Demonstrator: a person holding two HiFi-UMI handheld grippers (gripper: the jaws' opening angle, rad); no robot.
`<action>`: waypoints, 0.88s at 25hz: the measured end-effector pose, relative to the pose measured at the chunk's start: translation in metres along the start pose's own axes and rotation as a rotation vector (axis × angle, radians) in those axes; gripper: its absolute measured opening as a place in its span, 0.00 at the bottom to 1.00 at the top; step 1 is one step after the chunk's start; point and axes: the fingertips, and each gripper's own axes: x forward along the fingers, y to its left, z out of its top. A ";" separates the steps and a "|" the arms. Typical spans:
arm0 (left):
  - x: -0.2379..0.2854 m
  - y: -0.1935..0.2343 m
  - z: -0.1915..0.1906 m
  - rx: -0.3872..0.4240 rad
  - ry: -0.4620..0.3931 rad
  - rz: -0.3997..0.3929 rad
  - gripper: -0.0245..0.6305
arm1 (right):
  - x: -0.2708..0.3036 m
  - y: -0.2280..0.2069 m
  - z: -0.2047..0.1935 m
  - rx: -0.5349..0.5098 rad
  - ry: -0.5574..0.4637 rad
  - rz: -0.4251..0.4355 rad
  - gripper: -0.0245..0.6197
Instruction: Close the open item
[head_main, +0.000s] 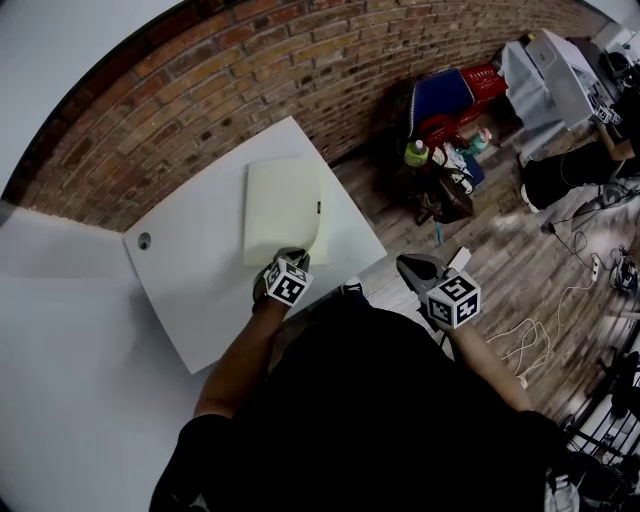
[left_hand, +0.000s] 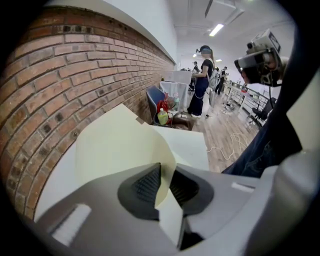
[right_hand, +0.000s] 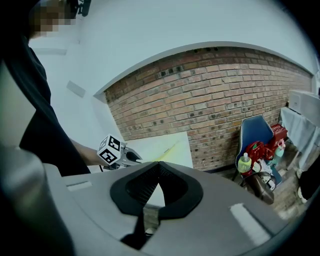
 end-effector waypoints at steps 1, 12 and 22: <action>0.003 -0.001 -0.001 0.005 0.008 -0.003 0.09 | 0.000 -0.001 -0.001 0.000 0.002 -0.001 0.04; 0.027 -0.008 -0.003 0.032 0.070 -0.045 0.10 | -0.006 -0.008 -0.007 0.008 0.019 -0.010 0.04; 0.041 -0.012 -0.005 0.051 0.130 -0.072 0.11 | -0.009 -0.016 -0.012 0.017 0.019 -0.017 0.04</action>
